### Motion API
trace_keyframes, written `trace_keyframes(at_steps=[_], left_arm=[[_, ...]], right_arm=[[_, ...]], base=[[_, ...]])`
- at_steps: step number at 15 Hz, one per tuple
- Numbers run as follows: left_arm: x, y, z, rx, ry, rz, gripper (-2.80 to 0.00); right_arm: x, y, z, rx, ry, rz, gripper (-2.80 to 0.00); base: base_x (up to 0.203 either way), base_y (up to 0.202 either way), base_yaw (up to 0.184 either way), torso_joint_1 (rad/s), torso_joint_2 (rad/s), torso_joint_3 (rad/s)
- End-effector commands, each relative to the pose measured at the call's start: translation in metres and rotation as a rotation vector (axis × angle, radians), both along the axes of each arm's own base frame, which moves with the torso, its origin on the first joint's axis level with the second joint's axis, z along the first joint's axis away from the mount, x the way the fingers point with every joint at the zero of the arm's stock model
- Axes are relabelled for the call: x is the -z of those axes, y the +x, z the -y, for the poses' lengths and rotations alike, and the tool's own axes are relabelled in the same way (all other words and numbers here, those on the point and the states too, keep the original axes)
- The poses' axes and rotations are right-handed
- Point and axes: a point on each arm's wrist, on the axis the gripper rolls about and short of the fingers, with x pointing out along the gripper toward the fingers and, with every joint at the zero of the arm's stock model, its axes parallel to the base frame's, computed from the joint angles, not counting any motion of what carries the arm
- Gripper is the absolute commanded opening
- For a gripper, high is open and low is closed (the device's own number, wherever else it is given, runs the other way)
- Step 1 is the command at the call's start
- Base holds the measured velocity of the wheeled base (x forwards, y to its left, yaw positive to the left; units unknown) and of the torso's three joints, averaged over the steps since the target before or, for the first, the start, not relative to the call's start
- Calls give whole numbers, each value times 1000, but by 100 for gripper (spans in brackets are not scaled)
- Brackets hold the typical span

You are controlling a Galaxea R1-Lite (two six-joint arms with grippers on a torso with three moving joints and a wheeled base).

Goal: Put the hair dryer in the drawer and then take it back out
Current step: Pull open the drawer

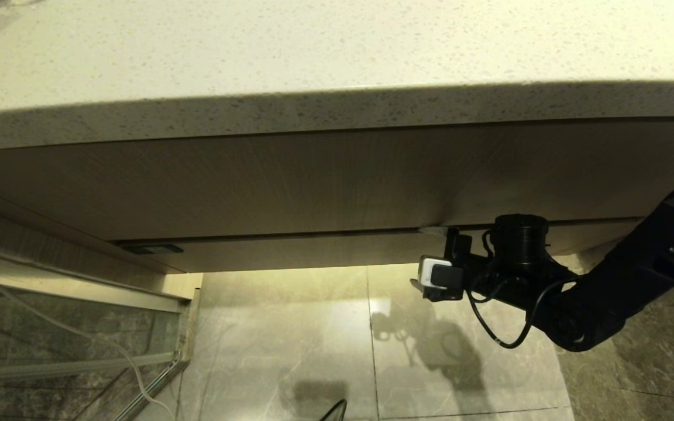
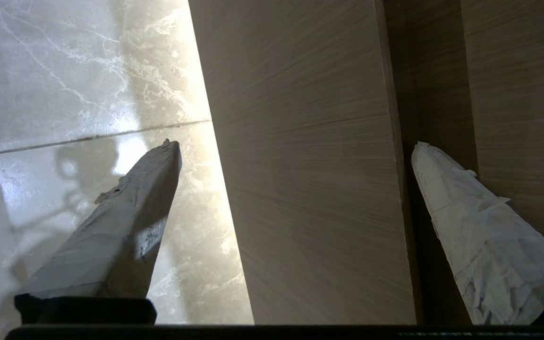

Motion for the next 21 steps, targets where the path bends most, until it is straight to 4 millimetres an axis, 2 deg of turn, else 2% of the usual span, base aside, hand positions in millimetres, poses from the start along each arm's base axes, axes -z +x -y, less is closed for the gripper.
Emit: trace_keyframes(at_steps=[1,9,14,21], left_arm=[[0,0,0,-1,0,0,-280],[0,0,0,-1,-1,0,-280],[0,0,0,-1,-1,0,-280],[0,0,0,-1,-1,0,-280]], right_arm=[[3,2,-1,-1,-6,6,0],[12,2,-5,33,-28,-17,0],[13,1,-1,129,-67,-42,0],[14,-2,0,147,-84,-83,0]], base=[[0,0,0,0,0,0],[0,0,0,0,0,0],[0,0,0,0,0,0],[0,0,0,0,0,0]])
